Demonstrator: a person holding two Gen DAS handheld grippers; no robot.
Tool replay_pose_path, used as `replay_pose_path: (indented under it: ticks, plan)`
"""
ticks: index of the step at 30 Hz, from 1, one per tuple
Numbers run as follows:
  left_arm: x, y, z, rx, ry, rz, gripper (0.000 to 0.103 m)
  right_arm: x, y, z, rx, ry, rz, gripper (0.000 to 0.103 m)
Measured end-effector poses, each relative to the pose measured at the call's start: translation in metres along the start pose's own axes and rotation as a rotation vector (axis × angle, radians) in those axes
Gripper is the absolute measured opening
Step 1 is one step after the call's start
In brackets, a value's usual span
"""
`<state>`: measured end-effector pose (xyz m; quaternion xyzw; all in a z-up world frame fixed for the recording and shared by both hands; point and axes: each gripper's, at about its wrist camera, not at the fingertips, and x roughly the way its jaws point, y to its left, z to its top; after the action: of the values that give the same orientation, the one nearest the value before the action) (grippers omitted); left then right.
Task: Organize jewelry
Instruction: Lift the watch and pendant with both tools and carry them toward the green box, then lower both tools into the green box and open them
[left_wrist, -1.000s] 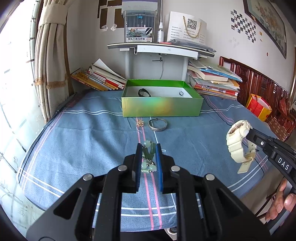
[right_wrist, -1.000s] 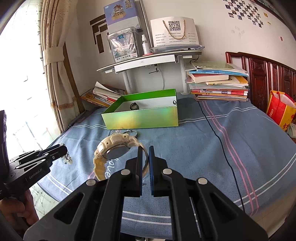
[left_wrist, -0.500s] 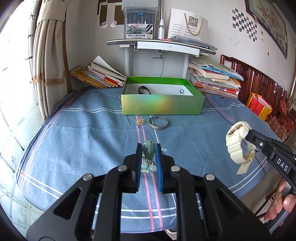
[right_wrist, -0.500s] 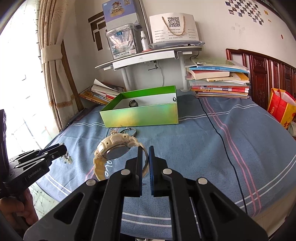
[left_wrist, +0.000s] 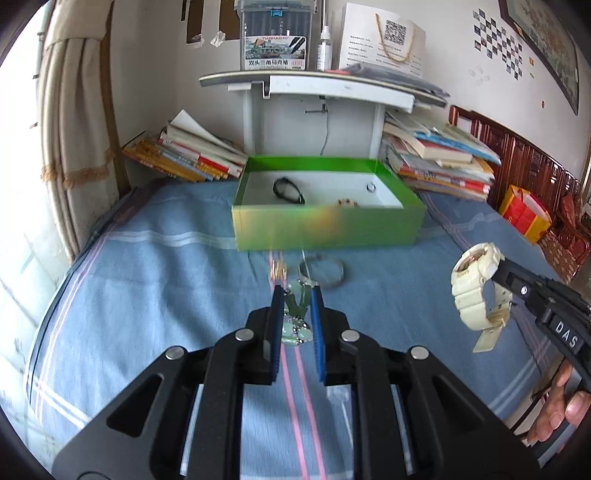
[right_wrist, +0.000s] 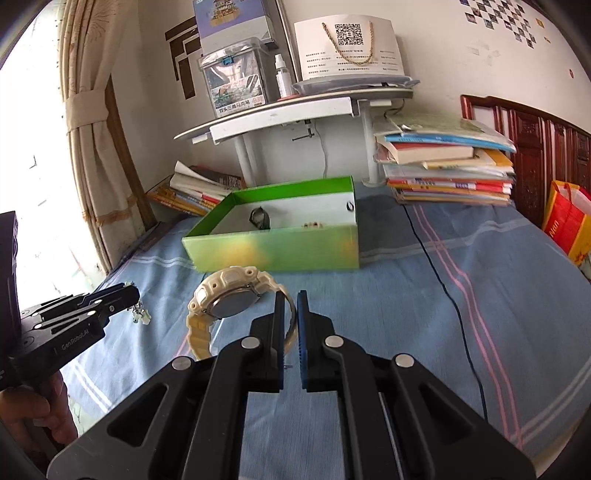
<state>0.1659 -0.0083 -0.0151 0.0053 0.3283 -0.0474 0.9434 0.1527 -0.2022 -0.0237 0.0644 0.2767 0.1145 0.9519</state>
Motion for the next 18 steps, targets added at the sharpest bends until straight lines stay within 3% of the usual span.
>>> replay_pose_path:
  ticks: [6, 10, 16, 17, 18]
  plan:
    - [0.049, -0.001, 0.067, 0.009, -0.001, -0.007, 0.015, 0.058, -0.007, 0.058, -0.014, -0.014, -0.007, 0.007]
    - [0.114, 0.009, 0.116, -0.021, 0.032, 0.048, 0.015, 0.121, -0.019, 0.100, -0.003, 0.008, -0.023, 0.007]
    - [0.201, 0.033, 0.157, -0.013, 0.082, 0.097, 0.018, 0.202, -0.040, 0.135, 0.025, 0.027, -0.077, 0.010]
    - [0.211, 0.037, 0.161, -0.011, 0.079, 0.110, 0.033, 0.210, -0.043, 0.138, 0.022, 0.034, -0.087, 0.013]
    - [0.219, 0.040, 0.164, -0.009, 0.064, 0.149, 0.063, 0.213, -0.046, 0.139, 0.031, 0.037, -0.097, 0.025]
